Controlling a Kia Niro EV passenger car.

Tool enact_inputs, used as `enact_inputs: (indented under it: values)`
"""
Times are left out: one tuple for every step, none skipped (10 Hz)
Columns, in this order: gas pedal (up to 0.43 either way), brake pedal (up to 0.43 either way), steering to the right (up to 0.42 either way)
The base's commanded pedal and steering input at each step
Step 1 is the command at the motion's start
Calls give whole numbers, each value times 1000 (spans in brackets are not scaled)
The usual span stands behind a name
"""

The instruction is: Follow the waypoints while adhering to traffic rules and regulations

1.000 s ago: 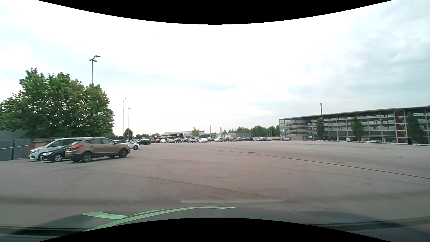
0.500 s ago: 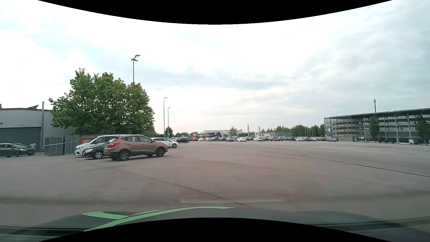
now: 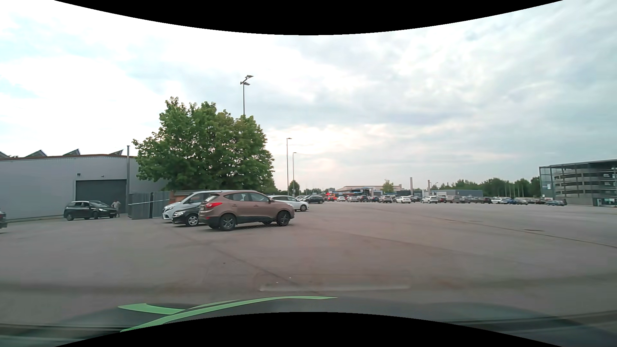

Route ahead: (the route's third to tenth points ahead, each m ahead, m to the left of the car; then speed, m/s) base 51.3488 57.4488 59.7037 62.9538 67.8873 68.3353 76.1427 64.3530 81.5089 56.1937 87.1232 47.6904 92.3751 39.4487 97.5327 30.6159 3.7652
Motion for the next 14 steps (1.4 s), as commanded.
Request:
enact_inputs:
  values:
    - [0, 91, -391]
    - [0, 98, -390]
    - [0, 98, -389]
    - [0, 98, -389]
    - [0, 104, -389]
    - [0, 110, -389]
    - [0, 116, -387]
    - [0, 140, -385]
    - [0, 152, -382]
    - [0, 171, -376]
    - [0, 177, -370]
    - [0, 183, -365]
    - [0, 189, -360]
    - [0, 195, -360]
